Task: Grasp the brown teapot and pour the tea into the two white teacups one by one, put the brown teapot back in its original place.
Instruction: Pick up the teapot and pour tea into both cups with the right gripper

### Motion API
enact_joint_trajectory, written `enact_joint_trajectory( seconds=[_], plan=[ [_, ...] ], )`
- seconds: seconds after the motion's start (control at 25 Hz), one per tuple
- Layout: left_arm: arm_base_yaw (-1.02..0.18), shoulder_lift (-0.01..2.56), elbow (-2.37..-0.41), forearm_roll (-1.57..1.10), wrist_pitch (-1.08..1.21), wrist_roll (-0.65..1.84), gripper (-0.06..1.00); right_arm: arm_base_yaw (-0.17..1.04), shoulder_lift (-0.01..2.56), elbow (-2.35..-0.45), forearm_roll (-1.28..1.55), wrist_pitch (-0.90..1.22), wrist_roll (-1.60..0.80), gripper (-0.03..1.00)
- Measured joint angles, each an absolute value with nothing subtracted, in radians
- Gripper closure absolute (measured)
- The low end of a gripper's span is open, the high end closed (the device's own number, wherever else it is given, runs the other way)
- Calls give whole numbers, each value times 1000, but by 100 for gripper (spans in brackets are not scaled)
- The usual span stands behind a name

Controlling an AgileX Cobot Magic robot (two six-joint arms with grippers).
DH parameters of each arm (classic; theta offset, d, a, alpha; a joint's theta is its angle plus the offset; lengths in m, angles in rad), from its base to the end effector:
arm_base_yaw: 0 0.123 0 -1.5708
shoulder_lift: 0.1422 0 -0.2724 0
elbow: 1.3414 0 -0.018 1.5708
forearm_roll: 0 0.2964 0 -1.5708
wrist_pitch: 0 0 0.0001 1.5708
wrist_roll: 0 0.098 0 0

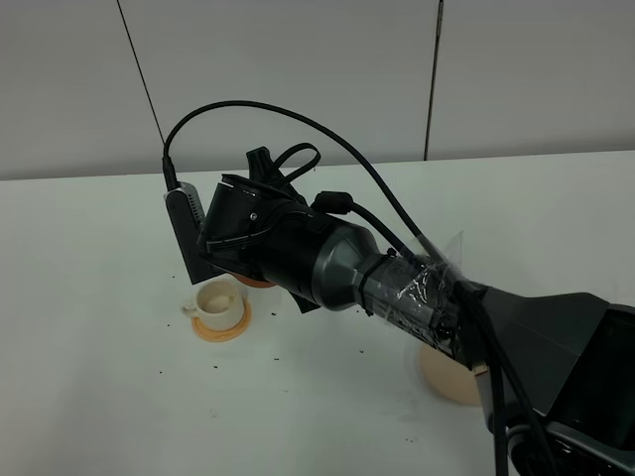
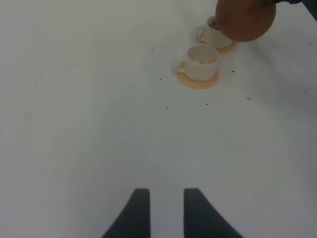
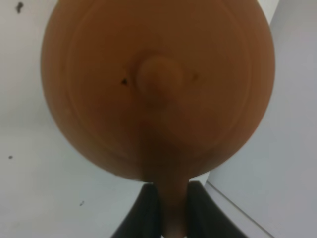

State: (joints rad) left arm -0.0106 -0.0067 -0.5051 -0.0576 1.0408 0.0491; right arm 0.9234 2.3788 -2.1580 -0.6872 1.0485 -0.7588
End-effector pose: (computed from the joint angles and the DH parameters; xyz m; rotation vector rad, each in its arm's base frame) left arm 0.0532 -0.0054 0.2999 0.0624 2.0106 -0.0440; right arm 0.3792 0.4121 0.1882 -2.1186 1.4895 -0.8433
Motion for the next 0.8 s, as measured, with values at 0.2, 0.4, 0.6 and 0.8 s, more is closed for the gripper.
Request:
enact_joint_trajectory(
  seconds=[0.2,0.4,0.6,0.8],
  plan=[
    [-11,-7,-505,-58,1041,49,70,933,2393,-2158,-721,1076,-763,87],
    [-11,-7,-505,-58,1041,49,70,957,2410,-2158,-756,1081,-763,87],
    [-11,-7,-505,-58,1041,49,70,964,2413,-2158,-763,1082,-763,87],
    [-11,-7,-505,-58,1041,49,70,971,2413,-2158,-789,1083,-763,87]
  ],
)
